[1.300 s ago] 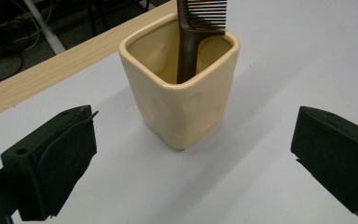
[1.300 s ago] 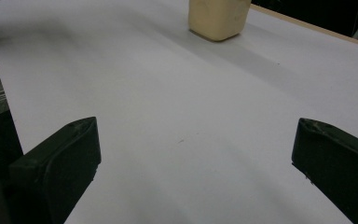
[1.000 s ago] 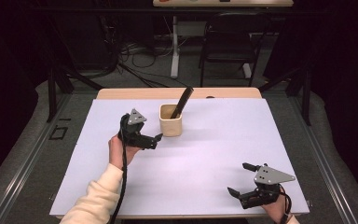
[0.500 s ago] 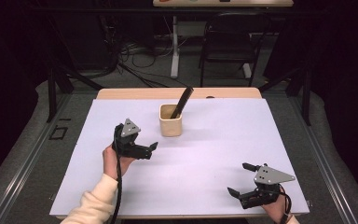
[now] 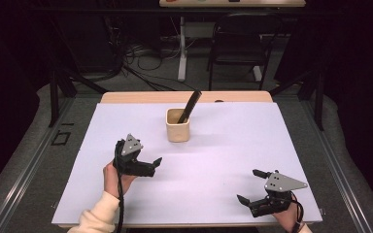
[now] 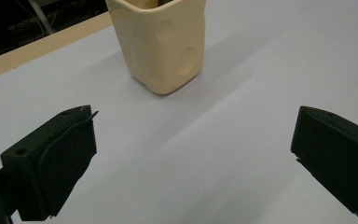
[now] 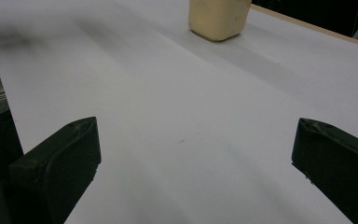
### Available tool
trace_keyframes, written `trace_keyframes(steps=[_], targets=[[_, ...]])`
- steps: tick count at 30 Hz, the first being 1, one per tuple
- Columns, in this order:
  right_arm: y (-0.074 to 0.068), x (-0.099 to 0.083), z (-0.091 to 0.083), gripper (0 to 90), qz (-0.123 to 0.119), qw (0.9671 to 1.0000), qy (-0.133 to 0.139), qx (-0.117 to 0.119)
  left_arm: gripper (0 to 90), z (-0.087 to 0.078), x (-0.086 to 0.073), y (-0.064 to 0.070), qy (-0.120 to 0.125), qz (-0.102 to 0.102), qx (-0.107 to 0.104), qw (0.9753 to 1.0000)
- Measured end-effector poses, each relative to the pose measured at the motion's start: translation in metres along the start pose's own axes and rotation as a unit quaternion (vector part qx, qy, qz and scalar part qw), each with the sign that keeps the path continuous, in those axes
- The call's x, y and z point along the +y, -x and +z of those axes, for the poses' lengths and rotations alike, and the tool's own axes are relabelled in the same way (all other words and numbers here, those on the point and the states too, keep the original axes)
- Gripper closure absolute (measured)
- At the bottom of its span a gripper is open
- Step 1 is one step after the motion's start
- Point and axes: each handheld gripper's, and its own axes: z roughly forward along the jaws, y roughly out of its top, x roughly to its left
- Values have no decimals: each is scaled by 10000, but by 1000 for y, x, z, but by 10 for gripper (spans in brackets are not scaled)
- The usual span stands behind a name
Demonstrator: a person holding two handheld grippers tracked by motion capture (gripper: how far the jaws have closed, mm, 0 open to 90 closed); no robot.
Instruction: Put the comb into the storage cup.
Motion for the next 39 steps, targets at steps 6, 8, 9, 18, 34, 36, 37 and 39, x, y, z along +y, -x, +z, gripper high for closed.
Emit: trace_keyframes(steps=[6,8,9,18,34,36,37,39], targets=[[0,0,0,6,1,10000,-7,-3,0,-6,-8,6,62,43,-46,10000],[0,0,0,6,-2,10000,-14,1,0,-8,-11,8,78,50,-56,9999],[0,0,0,6,-2,10000,-11,1,0,-9,-12,8,74,54,-102,9999],[0,0,0,6,0,10000,-21,-1,0,-16,-24,17,59,183,-165,9997],[0,0,0,6,26,10000,-13,-16,0,-30,-41,24,124,212,-202,9995],[0,0,0,6,27,10000,-19,-18,0,-33,-43,25,156,221,-182,9995],[0,0,0,6,30,10000,-16,-15,0,-34,-44,25,169,213,-169,9995],[0,0,0,6,19,10000,-12,-16,0,-35,-47,26,135,228,-147,9995]])
